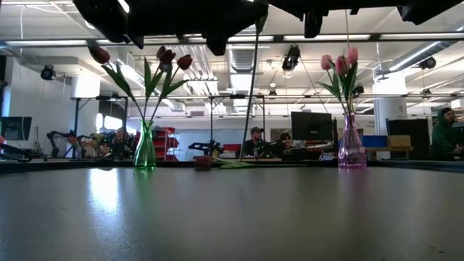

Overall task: Sort flowers into vase by color
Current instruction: Put the pink flower into the violet vase

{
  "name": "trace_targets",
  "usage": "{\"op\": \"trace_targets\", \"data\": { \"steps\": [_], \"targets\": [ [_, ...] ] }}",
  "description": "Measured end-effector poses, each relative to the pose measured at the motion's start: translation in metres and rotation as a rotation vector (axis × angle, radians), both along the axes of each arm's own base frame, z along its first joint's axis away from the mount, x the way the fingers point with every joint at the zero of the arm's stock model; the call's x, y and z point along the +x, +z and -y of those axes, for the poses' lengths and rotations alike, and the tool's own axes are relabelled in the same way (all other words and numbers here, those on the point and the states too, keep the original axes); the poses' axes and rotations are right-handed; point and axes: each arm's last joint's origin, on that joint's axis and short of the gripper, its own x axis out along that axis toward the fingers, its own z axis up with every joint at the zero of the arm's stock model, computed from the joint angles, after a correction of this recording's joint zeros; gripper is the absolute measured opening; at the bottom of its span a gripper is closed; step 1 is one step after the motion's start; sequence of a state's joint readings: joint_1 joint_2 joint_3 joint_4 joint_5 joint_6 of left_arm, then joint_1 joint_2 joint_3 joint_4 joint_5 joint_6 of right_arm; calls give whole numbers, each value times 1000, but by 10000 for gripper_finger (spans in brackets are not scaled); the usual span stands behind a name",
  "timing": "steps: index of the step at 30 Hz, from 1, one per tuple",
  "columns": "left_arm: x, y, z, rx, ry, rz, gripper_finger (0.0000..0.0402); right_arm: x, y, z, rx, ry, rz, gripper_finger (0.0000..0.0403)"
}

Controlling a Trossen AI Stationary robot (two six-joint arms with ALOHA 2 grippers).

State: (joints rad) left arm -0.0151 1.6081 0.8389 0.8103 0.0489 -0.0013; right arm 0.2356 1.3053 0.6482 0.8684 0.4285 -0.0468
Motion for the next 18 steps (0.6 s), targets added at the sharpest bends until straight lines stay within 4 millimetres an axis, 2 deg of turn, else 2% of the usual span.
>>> {"op": "trace_targets", "data": {
  "steps": [8, 18],
  "targets": [
    [-2, -7, -11, 40, 37, -36, 84, -13, 16, 5, -52, -102, -8, 13],
    [-7, -11, -34, 94, 107, -43, 173, -42, 37, 13, -122, -150, -72, 13]
  ]
}}
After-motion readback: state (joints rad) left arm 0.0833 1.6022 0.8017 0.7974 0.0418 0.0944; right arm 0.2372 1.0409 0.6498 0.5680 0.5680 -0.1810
